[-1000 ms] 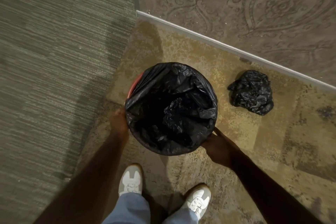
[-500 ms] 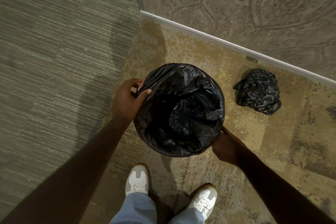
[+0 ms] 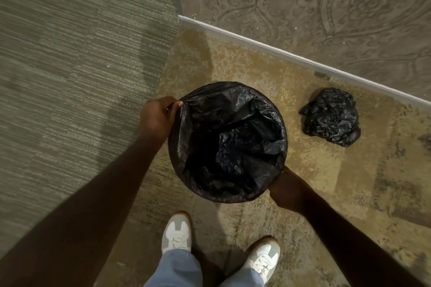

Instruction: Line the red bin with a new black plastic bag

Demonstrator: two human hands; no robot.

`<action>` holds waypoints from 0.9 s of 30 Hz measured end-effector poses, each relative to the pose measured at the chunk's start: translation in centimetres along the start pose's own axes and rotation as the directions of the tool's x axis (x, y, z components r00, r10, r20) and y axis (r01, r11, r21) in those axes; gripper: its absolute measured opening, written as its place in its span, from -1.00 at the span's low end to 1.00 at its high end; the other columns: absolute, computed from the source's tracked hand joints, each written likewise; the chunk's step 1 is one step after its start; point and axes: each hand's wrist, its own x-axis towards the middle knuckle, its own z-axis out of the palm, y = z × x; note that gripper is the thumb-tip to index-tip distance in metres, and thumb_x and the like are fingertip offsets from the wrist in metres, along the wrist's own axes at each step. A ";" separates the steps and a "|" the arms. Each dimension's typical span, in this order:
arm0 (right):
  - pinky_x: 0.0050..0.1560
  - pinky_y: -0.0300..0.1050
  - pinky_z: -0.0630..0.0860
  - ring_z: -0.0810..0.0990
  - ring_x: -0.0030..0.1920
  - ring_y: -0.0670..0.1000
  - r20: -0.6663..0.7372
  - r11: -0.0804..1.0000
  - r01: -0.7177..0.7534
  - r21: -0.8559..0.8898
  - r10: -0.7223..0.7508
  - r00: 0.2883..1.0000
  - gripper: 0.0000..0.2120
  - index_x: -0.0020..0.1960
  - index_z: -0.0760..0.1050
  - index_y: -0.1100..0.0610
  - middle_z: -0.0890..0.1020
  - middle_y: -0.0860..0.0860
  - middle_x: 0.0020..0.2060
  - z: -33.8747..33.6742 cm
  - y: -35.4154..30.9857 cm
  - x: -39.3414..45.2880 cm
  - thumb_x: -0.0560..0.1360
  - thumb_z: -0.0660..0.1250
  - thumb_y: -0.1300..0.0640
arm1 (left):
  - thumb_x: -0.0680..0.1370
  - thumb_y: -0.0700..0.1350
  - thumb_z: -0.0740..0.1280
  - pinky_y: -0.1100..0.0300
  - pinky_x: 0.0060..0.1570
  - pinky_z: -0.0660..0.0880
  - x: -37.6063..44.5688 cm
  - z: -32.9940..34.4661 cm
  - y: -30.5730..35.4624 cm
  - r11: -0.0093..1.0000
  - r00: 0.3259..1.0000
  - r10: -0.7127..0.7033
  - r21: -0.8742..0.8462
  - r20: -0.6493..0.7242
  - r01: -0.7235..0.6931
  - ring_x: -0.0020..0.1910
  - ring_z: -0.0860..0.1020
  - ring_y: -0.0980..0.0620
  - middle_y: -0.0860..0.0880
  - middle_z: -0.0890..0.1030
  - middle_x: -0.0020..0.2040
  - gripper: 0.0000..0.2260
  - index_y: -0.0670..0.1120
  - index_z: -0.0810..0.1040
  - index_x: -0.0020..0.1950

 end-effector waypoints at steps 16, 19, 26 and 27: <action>0.57 0.14 0.11 0.37 0.49 0.12 0.048 0.967 -0.214 0.136 0.210 0.977 -0.27 0.43 0.46 0.02 0.46 0.04 0.45 -1.2 -0.2 -4.0 0.27 0.44 0.25 | 0.66 0.21 0.17 -0.07 -0.05 0.61 -1.5 -1.8 -1.1 0.564 0.645 -0.637 -0.315 0.423 0.764 -0.02 0.65 -0.23 -0.22 0.65 0.06 -0.50 -0.21 0.53 0.28; 0.54 0.06 0.20 0.27 0.56 0.11 0.057 0.867 -0.408 0.285 0.410 0.910 -0.30 0.55 0.27 -0.04 0.31 0.01 0.55 -2.9 -0.9 -6.6 0.44 0.30 0.24 | 0.69 0.11 0.15 0.06 -0.10 0.56 -5.5 -2.5 -0.1 0.809 0.830 -0.554 -0.191 0.066 0.555 0.09 0.62 -0.18 -0.25 0.63 0.21 -0.55 -0.21 0.51 0.35; 0.60 0.09 0.02 0.00 0.62 0.00 -0.088 0.574 -0.597 0.561 0.758 0.647 -0.40 0.63 0.06 0.03 0.08 0.00 0.62 -11.7 -4.0 -4.1 0.65 -0.05 -0.17 | 0.65 -0.07 0.24 -0.19 0.56 0.22 -10.7 -1.1 8.0 0.925 0.951 0.276 0.232 0.138 -0.302 0.61 0.22 -0.23 -0.24 0.29 0.61 -0.44 -0.23 0.24 0.61; 0.61 0.08 -0.04 -0.05 0.63 0.00 -0.113 0.586 -0.597 0.548 0.759 0.641 -0.38 0.64 0.02 0.05 0.05 0.02 0.63 -13.0 -4.0 -3.3 0.65 -0.05 -0.17 | 0.66 -0.06 0.22 -0.18 0.58 0.16 -10.7 -0.9 9.6 0.911 0.936 0.314 0.229 0.157 -0.343 0.63 0.16 -0.20 -0.22 0.23 0.63 -0.43 -0.22 0.19 0.62</action>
